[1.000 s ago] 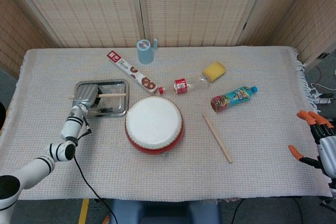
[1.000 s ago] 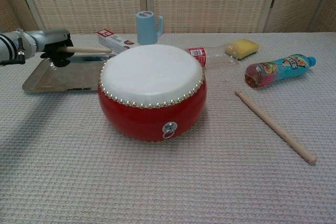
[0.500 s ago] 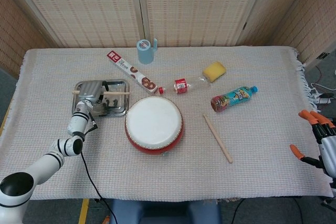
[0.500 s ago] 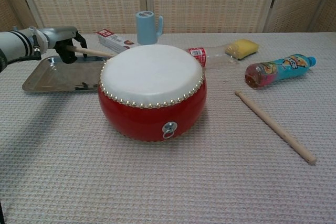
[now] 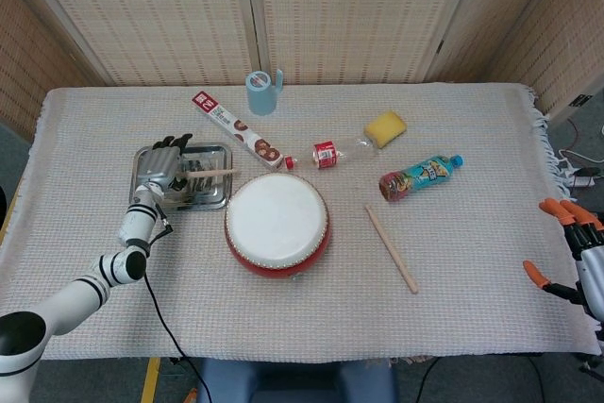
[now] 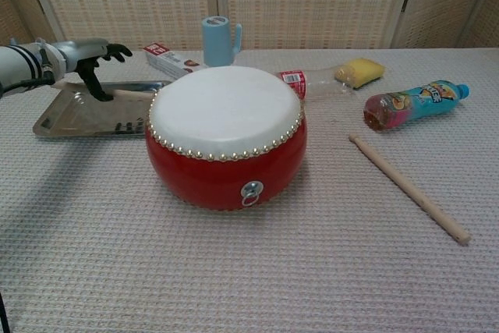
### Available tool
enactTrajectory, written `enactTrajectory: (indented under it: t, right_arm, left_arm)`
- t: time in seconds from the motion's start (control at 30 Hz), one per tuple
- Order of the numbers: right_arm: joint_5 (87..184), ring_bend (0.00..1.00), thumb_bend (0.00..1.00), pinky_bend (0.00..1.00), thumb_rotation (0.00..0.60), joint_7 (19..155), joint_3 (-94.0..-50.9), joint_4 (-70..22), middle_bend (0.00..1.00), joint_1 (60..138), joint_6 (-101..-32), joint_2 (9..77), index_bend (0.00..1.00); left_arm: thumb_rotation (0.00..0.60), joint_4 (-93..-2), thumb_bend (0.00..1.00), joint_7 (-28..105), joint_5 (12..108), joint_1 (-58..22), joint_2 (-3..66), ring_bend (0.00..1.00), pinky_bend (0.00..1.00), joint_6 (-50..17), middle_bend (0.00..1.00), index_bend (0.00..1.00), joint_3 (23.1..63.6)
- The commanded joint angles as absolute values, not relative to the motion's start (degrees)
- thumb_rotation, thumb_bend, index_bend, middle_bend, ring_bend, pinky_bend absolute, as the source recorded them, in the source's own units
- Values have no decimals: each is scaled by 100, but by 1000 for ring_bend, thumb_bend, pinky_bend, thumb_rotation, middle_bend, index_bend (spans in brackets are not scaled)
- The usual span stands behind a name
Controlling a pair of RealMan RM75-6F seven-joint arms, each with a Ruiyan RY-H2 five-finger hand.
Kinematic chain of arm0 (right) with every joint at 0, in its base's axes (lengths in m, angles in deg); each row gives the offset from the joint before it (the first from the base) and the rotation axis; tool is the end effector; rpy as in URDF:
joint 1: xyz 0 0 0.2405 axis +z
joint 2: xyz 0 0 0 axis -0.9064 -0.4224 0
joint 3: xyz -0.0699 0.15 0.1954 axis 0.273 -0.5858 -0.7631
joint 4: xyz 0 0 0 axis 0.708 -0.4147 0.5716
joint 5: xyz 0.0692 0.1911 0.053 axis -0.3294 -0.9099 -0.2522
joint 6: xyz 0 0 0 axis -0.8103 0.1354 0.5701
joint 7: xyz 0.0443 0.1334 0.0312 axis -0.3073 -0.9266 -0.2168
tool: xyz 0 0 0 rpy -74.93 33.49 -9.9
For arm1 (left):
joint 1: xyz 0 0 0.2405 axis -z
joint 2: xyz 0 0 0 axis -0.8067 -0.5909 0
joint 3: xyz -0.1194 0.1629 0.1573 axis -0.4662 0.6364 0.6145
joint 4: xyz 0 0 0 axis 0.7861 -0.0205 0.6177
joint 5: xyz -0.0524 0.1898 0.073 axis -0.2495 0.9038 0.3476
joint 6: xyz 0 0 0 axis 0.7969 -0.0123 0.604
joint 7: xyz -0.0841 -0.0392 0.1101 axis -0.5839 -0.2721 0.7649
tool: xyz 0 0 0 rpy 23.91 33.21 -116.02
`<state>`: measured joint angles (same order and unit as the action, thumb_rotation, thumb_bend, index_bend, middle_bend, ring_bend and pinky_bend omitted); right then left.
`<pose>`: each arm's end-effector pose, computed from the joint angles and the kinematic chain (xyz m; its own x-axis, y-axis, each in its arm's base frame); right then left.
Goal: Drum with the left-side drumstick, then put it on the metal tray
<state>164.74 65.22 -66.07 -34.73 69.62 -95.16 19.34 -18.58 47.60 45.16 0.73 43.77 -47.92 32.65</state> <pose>-0.3142 -0.1829 0.2089 0.1908 0.1040 0.9761 -0.9660 -0.1567 0.2056 -0.2047 0.4843 0.0250 0.3576 0.2803 0.8908 0.9276 0.0036 -0.3735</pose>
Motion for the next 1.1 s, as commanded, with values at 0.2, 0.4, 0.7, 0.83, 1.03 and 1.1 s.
enactTrajectory:
  t: [0.2, 0.4, 0.7, 0.83, 1.03, 1.1]
  right_arm:
    - [16479, 25, 266, 128, 600, 6566, -6609, -3524, 155, 6947, -9536, 1906, 72]
    - [16442, 25, 266, 128, 600, 6508, -6629, -3552, 155, 6922, -9558, 1838, 72]
    - [16447, 25, 266, 128, 600, 6198, -6544, -3478, 155, 6979, -9310, 1688, 72]
    - [16460, 25, 265, 128, 600, 6097, -6493, -3401, 155, 6971, -9256, 1670, 74]
    - [16488, 25, 265, 128, 600, 5995, -6417, -3333, 155, 6902, -9290, 1731, 84]
    - [16515, 25, 266, 128, 600, 5959, -6374, -3318, 155, 6862, -9319, 1793, 84]
  left_arm:
    - [600, -1940, 267, 4727, 4446, 53, 4330, 0, 70, -4684, 4, 0, 3217]
    - [600, -2617, 261, 4217, 4628, -265, 3944, 0, 72, -3973, 28, 40, 2952]
    - [600, -4917, 308, 4588, 5197, -1587, 2677, 54, 96, -2014, 107, 131, 3372]
    - [600, -5775, 307, 4575, 5687, -2299, 2196, 54, 95, -1159, 122, 197, 3773]
    - [600, -6579, 308, 4364, 6425, -3206, 1729, 54, 96, -175, 132, 210, 4354]
    - [600, -6797, 308, 4427, 6635, -3491, 1601, 54, 95, 111, 135, 218, 4574]
